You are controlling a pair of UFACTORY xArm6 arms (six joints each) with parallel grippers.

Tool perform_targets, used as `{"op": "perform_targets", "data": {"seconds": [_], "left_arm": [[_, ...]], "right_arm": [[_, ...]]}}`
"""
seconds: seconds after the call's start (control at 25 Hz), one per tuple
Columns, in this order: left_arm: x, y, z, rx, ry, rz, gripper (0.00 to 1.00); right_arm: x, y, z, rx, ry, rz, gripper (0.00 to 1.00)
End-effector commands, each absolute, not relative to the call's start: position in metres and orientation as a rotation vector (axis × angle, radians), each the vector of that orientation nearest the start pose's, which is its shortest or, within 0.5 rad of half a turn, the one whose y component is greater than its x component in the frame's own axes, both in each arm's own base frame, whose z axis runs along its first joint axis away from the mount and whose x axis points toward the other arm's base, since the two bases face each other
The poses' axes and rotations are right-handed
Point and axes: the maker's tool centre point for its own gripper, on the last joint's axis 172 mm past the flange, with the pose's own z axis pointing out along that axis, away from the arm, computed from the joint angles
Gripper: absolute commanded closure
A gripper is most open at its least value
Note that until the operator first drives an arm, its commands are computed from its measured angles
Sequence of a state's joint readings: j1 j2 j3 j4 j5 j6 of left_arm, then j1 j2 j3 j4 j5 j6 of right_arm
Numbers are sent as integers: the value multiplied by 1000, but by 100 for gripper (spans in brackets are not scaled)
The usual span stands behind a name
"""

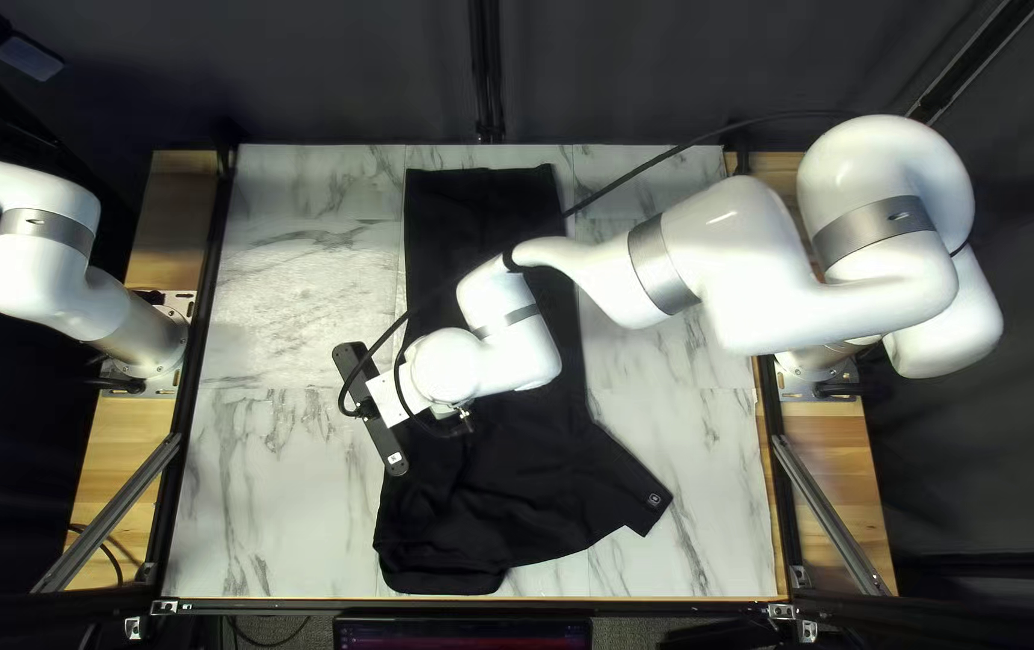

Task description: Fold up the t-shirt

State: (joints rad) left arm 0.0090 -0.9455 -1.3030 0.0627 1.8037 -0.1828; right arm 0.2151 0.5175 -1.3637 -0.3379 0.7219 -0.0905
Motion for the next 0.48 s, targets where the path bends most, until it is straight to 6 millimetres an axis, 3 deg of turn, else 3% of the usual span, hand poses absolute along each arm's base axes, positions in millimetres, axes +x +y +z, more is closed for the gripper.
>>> {"op": "perform_targets", "data": {"seconds": [0.04, 0.24, 0.48], "left_arm": [[203, 19, 542, -3027, -335, -694, 0], [203, 19, 542, -3027, -335, -694, 0], [203, 19, 542, -3027, -335, -694, 0]], "right_arm": [[599, 94, 75, -3240, -907, -245, 0], [581, 104, 93, -3260, -898, -259, 0], [553, 119, 95, -3289, -878, -249, 0]]}}
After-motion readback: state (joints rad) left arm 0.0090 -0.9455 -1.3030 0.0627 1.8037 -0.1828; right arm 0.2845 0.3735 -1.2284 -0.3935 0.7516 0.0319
